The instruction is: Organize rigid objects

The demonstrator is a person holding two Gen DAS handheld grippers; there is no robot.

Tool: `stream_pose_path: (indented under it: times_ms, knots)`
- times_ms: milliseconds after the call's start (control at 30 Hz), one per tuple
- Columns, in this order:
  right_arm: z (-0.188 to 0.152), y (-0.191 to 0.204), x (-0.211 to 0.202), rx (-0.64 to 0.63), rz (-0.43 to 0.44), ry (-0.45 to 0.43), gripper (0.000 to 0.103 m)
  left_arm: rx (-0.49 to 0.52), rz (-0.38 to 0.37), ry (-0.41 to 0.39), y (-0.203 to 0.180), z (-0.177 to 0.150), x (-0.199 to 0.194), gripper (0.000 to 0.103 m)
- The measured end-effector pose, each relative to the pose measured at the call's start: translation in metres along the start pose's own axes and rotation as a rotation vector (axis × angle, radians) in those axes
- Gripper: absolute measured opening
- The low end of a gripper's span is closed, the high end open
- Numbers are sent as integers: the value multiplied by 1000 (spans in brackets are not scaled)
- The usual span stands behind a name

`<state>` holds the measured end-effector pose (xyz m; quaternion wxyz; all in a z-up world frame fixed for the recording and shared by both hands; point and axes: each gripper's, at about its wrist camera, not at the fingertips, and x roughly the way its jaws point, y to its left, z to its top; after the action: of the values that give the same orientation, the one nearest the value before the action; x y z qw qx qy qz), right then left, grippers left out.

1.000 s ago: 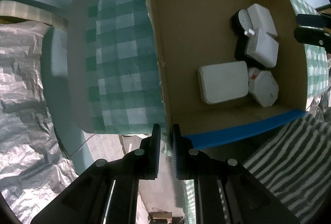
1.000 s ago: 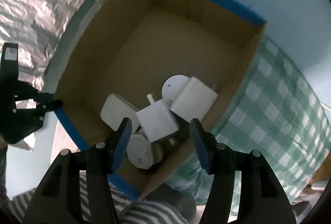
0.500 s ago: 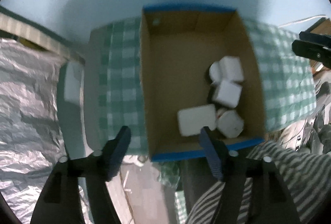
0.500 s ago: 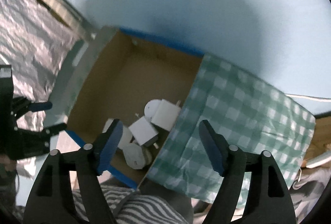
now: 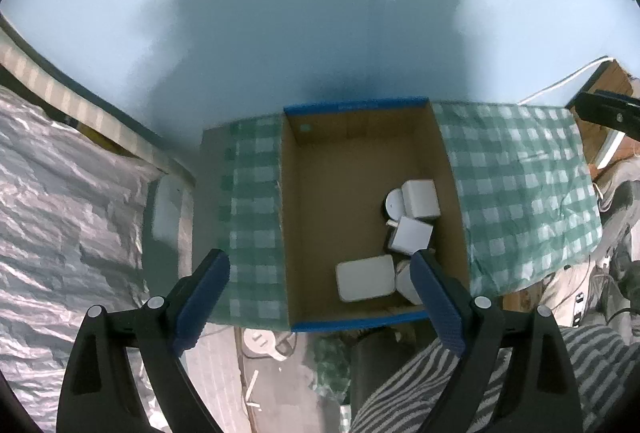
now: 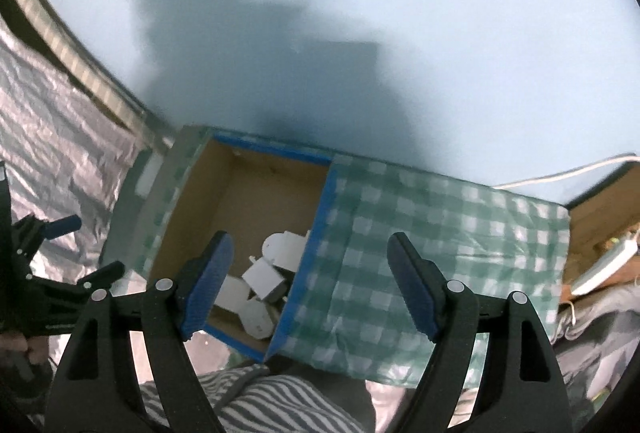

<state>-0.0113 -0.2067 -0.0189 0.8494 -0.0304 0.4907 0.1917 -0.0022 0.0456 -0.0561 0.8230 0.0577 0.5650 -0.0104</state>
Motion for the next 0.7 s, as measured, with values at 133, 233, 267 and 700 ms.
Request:
stream_pose_path:
  times_ms: [133,233,267,700]
  knots:
    - [-5,-5,-14,22,-20,-27,79,-5,37,-49,-2,1,-17,93]
    - [-7,-6,-20,35,-31,-39,79,-23,26,-75,-2,3,-25,93]
    - [-8,-7,-22,43,-29,-48,79,-34,17,-82,-1,4,-26,93]
    - [-7,-11,-35,45,-54,-87,79,-68,17,-110,-7,9,-38,93]
